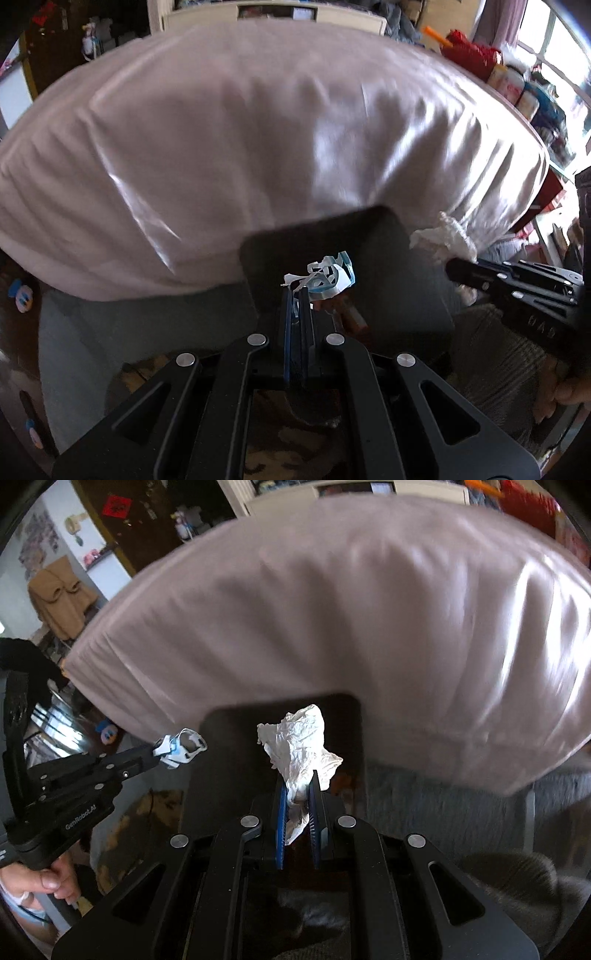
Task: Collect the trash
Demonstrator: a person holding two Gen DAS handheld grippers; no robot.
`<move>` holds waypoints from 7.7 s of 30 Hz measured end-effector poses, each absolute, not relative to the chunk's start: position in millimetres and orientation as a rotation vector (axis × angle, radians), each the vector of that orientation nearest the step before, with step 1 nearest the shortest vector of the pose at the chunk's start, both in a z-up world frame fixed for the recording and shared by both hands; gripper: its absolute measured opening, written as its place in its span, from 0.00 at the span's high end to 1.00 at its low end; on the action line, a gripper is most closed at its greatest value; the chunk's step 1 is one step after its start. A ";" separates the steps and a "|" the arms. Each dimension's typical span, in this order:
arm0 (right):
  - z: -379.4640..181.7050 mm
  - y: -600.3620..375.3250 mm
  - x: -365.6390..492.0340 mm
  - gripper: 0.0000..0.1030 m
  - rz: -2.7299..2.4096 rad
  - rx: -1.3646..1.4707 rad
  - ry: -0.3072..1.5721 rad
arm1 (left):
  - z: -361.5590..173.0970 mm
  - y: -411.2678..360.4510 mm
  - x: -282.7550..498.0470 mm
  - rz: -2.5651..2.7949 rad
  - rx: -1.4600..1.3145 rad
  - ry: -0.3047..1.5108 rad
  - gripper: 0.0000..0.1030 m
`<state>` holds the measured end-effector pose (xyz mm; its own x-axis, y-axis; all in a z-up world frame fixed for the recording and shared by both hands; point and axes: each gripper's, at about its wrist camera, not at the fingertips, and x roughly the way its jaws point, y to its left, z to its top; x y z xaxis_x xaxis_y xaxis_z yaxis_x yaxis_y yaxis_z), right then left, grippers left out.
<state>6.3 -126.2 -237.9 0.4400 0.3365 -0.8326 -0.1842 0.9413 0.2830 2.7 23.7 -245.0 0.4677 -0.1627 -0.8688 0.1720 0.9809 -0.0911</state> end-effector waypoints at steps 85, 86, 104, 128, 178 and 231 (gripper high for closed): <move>19.4 -169.6 -56.4 0.03 -0.113 0.031 0.363 | -3.3 43.9 -38.9 -0.037 0.009 0.428 0.08; 19.9 -168.7 -57.9 0.03 -0.120 0.025 0.357 | -3.6 45.0 -39.7 -0.031 0.009 0.422 0.08; -9.1 -159.5 -72.3 0.03 -0.063 0.001 0.363 | -29.9 35.7 -44.4 -0.054 0.007 0.461 0.08; -12.1 -164.4 -74.7 0.03 -0.062 0.015 0.370 | -25.1 31.2 -44.7 -0.033 0.032 0.442 0.08; -13.9 -163.1 -70.9 0.03 -0.056 0.006 0.382 | -30.8 36.1 -47.1 -0.030 0.022 0.451 0.08; -14.1 -164.2 -71.7 0.03 -0.058 0.008 0.381 | -28.9 34.3 -47.5 -0.026 0.027 0.457 0.08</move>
<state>-71.7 -164.2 -14.1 0.9265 -0.0556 -0.3722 0.0585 0.9983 -0.0035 -47.5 34.3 -28.9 0.8971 -0.0189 -0.4414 0.0308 0.9993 0.0199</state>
